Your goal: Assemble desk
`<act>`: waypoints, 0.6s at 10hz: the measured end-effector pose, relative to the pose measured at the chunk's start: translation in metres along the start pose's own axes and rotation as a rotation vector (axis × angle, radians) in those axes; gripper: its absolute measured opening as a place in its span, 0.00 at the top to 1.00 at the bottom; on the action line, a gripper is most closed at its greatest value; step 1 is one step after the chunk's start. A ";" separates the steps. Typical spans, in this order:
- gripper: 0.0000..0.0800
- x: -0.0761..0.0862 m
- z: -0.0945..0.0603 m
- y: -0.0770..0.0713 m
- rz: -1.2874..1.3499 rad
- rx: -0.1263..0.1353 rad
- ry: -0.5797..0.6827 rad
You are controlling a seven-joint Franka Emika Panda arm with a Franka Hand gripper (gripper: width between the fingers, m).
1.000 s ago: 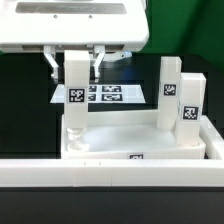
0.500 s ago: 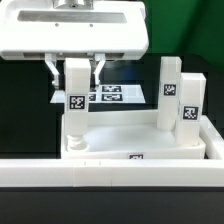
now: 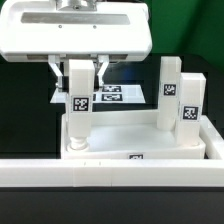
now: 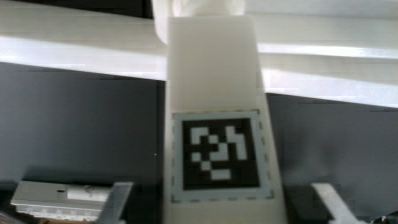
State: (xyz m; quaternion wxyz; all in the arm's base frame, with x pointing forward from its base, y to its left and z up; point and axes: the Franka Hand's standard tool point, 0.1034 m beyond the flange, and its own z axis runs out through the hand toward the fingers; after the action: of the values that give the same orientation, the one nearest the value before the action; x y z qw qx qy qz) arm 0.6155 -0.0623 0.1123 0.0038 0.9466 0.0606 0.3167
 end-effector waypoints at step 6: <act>0.64 0.000 0.000 0.000 0.001 0.000 0.001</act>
Offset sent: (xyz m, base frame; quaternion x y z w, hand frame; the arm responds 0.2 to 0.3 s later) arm 0.0017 -0.0023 -0.0018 -0.0003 0.0030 -0.0031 1.0000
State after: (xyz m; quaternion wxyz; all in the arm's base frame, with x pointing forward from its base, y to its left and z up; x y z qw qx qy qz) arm 0.6156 -0.0624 0.1119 0.0038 0.9464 0.0601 0.3172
